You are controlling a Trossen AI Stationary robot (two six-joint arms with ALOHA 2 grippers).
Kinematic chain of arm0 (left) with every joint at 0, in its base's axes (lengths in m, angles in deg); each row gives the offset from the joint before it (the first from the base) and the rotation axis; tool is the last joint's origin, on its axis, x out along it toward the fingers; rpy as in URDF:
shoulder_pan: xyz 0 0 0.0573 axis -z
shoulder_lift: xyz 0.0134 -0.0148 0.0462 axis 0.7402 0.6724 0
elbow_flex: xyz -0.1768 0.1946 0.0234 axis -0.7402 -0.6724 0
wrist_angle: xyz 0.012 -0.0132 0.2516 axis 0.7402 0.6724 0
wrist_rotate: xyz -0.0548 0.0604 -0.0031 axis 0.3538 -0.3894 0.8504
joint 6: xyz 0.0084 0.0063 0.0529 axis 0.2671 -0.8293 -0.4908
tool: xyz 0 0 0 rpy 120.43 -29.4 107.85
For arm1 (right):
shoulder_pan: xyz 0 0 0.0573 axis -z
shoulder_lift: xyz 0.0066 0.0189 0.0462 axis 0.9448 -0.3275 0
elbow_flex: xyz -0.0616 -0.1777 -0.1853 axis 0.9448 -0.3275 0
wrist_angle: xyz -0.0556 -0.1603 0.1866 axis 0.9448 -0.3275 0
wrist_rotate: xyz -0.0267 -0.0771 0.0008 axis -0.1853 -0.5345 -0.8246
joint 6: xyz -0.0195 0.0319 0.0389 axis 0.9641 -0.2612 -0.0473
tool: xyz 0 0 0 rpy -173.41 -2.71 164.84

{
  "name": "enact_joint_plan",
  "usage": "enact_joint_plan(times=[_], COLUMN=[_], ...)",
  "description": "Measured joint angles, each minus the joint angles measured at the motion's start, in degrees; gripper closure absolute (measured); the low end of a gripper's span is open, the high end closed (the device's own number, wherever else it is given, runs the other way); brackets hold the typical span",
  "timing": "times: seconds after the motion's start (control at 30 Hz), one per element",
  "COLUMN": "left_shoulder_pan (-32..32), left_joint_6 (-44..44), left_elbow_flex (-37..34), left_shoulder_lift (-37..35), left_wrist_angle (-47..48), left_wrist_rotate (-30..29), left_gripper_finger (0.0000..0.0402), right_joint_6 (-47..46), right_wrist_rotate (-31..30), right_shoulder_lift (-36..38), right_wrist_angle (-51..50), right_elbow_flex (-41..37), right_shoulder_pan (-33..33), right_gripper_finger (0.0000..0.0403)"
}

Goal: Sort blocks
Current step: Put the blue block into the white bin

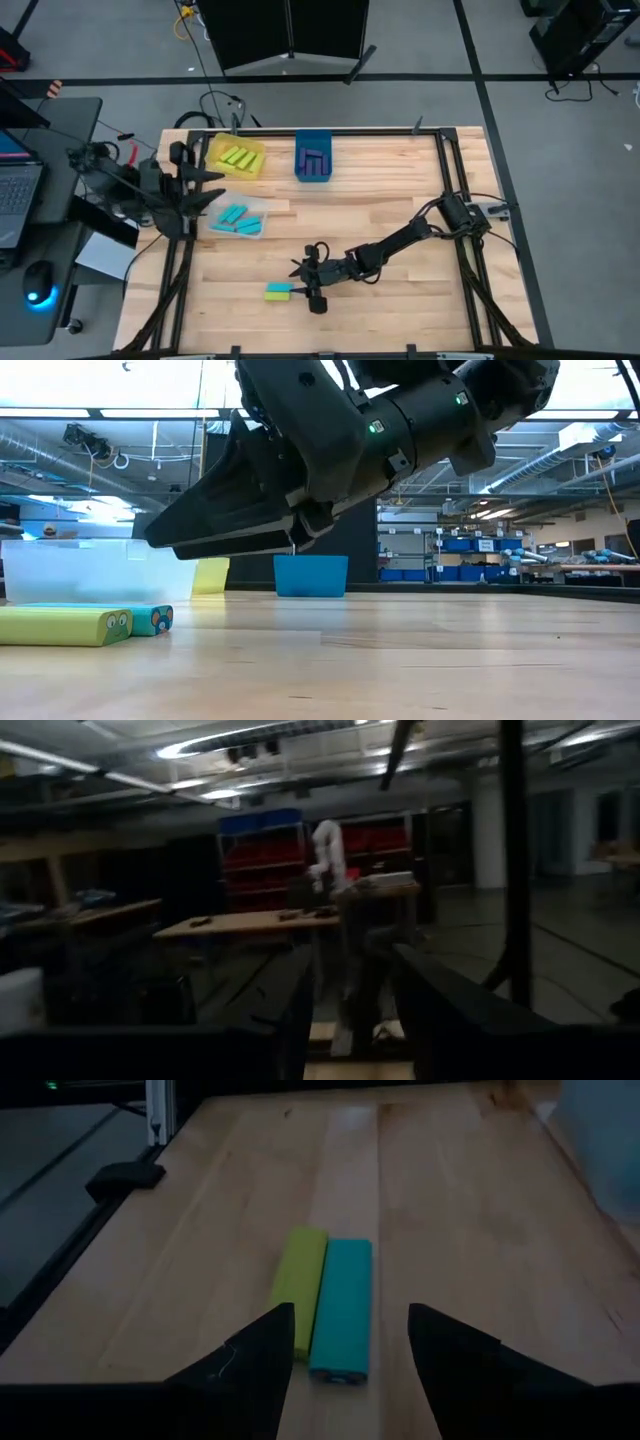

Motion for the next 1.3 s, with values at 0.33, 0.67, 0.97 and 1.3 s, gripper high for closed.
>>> enact_joint_plan(times=[0.33,0.67,0.97,1.3], left_shoulder_pan=[0.0,-0.01,-0.01,-0.01], left_joint_6=[1.9,5.2,10.89,14.3], left_elbow_flex=[-23.13,-34.48,-39.25,-41.79], left_shoulder_lift=[-6.74,-5.97,-5.31,-2.18], left_wrist_angle=[-15.29,-28.67,-29.37,-31.03], left_wrist_rotate=[-9.48,-10.75,-10.79,-10.77], left_gripper_finger=[0.0259,0.0259,0.0259,0.0259], right_joint_6=[-0.69,-0.9,-0.25,-0.03], right_wrist_rotate=[0.63,0.52,-1.01,-1.09], right_shoulder_lift=[-1.95,-3.65,-3.77,-3.76], right_wrist_angle=[-1.29,-0.67,1.26,0.96], right_elbow_flex=[0.04,0.08,0.09,0.08], right_shoulder_pan=[-0.01,-0.55,-0.96,-1.25], right_gripper_finger=[0.0171,0.0164,0.0164,0.0164])
